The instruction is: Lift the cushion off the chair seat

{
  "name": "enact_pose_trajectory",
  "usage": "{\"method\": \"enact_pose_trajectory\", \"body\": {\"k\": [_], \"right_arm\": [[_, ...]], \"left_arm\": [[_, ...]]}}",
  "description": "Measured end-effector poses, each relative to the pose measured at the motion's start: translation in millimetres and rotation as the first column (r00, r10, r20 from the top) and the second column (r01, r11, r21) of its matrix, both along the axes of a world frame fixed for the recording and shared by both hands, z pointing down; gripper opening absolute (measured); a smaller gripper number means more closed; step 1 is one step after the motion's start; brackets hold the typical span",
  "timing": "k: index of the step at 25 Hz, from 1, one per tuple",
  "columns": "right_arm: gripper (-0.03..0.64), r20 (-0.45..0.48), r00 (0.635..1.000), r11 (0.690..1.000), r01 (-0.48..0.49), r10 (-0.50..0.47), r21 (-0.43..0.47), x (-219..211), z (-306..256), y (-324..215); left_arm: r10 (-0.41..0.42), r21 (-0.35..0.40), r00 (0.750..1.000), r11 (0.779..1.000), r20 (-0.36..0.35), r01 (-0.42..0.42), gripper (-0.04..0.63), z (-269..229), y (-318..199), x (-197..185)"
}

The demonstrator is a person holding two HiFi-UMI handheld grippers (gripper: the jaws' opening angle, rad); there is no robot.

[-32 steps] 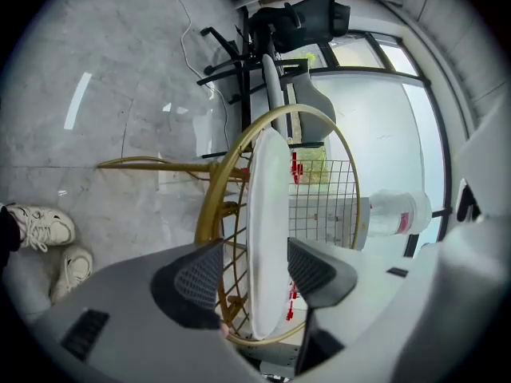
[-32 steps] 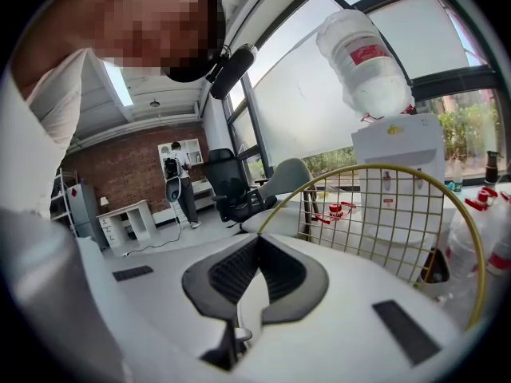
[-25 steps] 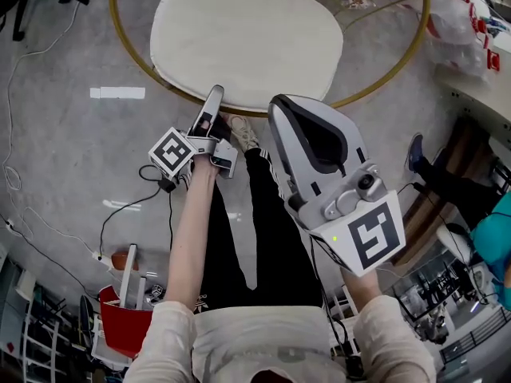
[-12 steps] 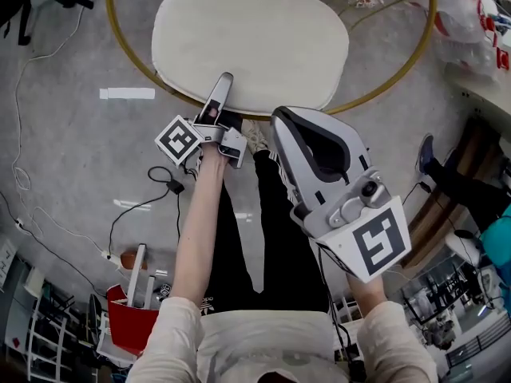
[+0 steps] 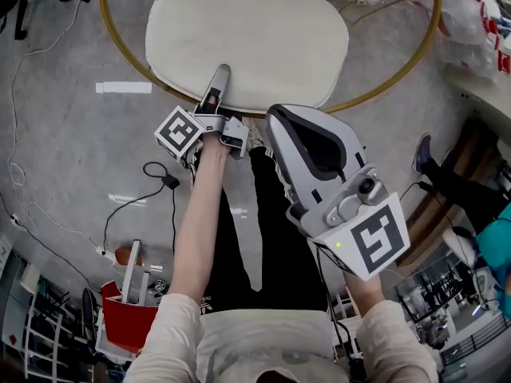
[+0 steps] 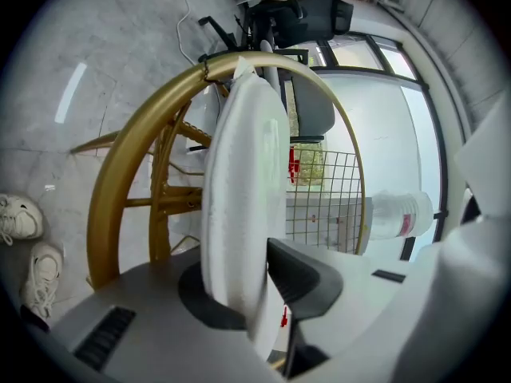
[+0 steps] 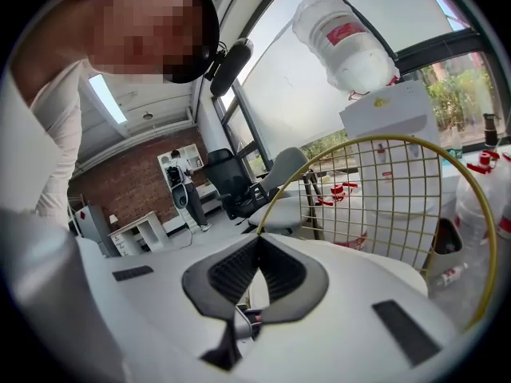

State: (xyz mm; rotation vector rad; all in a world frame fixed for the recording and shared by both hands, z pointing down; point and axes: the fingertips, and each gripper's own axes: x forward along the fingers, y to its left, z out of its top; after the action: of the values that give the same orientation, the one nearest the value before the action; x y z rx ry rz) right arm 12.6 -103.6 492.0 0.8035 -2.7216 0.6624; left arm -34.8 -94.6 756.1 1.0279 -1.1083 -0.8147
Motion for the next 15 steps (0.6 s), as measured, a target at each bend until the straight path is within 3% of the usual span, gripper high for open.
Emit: {"method": "enact_pose_trajectory", "body": {"k": [5, 15], "right_arm": [[0.015, 0.024, 1.000, 1.000, 0.010, -0.009, -0.006, -2.9, -1.9, -0.8], [0.015, 0.010, 1.000, 1.000, 0.008, -0.008, -0.014, 3.2, -5.5, -4.1]], "left_arm": [[-0.050, 0.041, 0.996, 0.998, -0.072, 0.053, 0.063, -13.4, -5.5, 4.5], [-0.088, 0.108, 0.992, 0.989, -0.095, 0.098, 0.054, -43.6, -7.3, 4.2]]}}
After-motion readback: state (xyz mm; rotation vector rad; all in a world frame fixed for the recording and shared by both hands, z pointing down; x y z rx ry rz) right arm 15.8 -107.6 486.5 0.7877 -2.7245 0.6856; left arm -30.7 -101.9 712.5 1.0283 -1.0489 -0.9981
